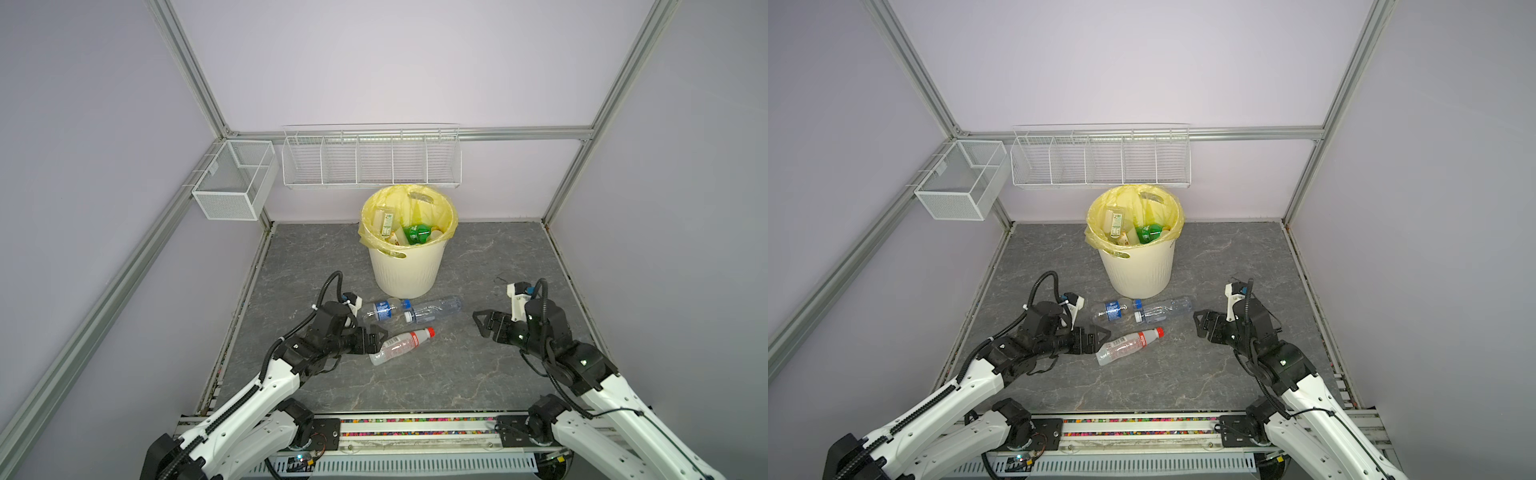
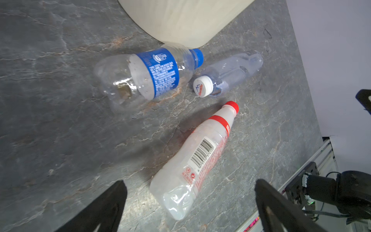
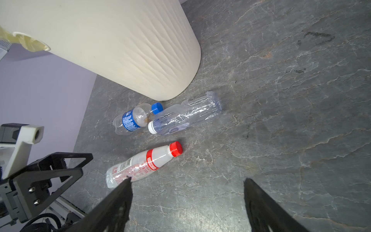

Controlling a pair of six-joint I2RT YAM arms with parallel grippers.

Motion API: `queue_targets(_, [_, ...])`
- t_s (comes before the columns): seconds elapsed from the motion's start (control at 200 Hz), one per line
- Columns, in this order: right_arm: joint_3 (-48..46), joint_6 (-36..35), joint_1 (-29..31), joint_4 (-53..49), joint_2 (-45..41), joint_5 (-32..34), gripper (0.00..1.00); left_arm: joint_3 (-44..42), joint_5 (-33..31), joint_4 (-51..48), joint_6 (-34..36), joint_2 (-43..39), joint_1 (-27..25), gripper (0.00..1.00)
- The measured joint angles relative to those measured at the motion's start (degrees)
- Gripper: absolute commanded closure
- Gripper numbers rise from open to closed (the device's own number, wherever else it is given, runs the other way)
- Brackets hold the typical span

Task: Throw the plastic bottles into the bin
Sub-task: 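Lower the left gripper over the red-capped milk bottle and close on it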

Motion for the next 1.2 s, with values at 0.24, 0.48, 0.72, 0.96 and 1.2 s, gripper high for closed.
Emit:
queue_targets(0.24, [-0.66, 0.00, 0.00, -0.09, -1.03, -0.02, 0.12, 0.00, -4.13, 1.73, 1.16, 5.14, -6.51, 0.00])
queue_targets(0.48, [-1.66, 0.00, 0.00, -0.11, -1.01, -0.07, 0.12, 0.37, -7.58, 2.49, 2.86, 7.32, -7.78, 0.00])
queue_targets(0.72, [-1.73, 0.02, 0.00, -0.52, -1.03, 0.09, 0.12, 1.86, -8.63, 2.19, 5.42, 12.72, -9.05, 0.01])
queue_targets(0.96, [-1.77, 0.02, 0.00, -0.70, -1.11, 0.48, 0.12, 2.97, -8.72, 2.47, 5.99, 15.69, -10.23, 0.01])
queue_targets(1.2, [-1.81, 0.07, 0.00, -0.63, -0.57, 0.50, 0.12, 2.91, -7.19, 4.17, 4.98, 16.57, -11.85, 0.00])
